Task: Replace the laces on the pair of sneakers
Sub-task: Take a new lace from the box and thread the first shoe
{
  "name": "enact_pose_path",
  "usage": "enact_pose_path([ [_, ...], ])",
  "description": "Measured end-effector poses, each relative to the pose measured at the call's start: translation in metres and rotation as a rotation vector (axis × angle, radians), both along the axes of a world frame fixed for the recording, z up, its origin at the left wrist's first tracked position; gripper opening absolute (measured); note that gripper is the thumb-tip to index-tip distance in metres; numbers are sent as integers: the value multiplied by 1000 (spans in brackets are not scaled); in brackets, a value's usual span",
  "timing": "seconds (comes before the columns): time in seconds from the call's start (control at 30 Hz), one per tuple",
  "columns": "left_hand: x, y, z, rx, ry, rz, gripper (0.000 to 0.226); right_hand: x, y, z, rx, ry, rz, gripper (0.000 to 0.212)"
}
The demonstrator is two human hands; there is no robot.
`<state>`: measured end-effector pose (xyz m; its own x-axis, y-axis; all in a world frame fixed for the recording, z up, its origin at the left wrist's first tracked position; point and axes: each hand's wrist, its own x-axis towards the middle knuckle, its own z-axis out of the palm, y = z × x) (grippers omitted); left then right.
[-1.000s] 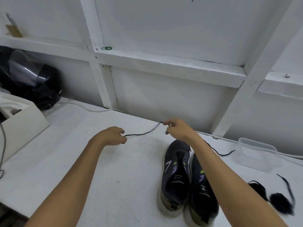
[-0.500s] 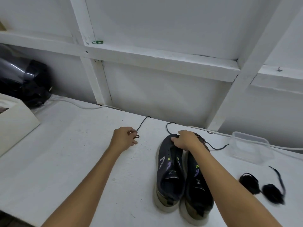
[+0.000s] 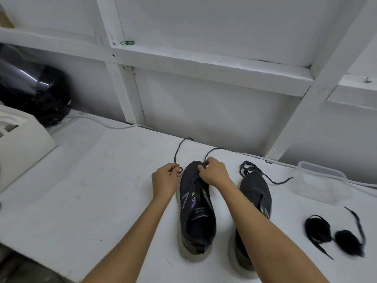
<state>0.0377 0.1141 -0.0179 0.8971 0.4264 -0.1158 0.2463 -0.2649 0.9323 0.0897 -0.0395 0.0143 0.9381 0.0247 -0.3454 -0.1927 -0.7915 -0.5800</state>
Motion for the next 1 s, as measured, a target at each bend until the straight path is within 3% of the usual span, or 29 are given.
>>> enact_pose_path([
  [0.1,-2,12,-1,-76,36,32,8,-3,11,-7,34,-12,-30,40],
  [0.2,-4,18,-2,-155,125,78,33,-6,7,-5,-2,-48,-18,60],
  [0.23,-5,18,1,-166,130,75,29,-7,4,-2,-38,-97,-3,63],
  [0.33,-7,15,8,-208,71,4,6,-6,1,9,-30,-282,139,48],
  [0.47,-7,8,17,-279,13,-78,13,-6,3,20,85,-286,339,35],
  [0.67,-9,6,23,-260,38,-188,8,-6,0,27,11,-319,404,15],
  [0.73,-9,6,25,-199,49,-227,12,-5,0,28,-109,-374,439,16],
  [0.9,-3,9,38,336,-2,-315,21,-5,0,29,-221,-600,453,19],
  [1.0,-1,10,42,431,30,-286,20,-6,0,25,-248,-663,370,19],
])
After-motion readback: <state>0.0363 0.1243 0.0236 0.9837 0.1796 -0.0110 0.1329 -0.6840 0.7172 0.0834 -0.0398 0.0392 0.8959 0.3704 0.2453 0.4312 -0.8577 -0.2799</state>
